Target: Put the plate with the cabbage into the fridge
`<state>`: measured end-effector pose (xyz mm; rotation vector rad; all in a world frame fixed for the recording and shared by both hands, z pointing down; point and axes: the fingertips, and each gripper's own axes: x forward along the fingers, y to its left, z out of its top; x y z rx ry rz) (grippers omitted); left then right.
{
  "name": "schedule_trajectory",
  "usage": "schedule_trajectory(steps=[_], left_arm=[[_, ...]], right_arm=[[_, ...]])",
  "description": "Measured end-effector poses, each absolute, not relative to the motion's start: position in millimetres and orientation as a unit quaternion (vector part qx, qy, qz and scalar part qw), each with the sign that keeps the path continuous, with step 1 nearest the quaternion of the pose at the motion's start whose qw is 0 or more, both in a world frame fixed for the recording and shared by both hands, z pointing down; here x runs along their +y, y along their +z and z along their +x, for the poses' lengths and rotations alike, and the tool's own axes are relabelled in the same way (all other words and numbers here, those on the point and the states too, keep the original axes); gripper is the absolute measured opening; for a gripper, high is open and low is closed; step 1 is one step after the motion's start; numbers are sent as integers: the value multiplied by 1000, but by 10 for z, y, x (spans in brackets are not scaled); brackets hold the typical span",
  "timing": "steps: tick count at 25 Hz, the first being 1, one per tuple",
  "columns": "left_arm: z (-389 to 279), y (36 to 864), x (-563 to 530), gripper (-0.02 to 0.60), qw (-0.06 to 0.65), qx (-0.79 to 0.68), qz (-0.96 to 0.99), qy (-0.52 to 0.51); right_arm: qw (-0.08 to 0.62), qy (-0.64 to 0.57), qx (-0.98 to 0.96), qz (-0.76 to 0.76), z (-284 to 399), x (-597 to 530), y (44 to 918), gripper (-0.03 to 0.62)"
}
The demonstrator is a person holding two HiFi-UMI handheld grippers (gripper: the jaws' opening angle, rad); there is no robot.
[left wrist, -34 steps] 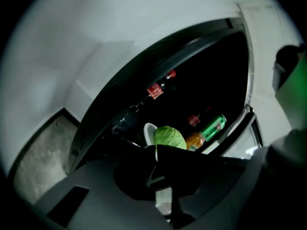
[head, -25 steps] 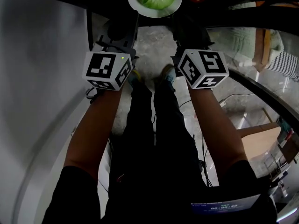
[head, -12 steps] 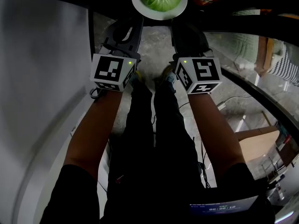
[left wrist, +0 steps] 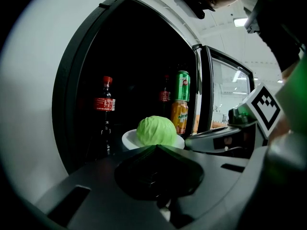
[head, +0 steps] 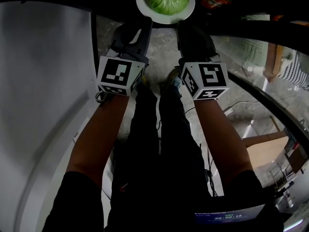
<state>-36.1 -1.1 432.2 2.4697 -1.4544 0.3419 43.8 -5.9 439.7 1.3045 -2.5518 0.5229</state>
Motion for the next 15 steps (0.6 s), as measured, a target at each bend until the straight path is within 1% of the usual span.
schedule_trajectory(steps=[15], left_arm=[[-391, 4294, -179, 5, 130, -497, 850, 119]], right_arm=[[111, 172, -871, 446, 403, -218, 4352, 6]])
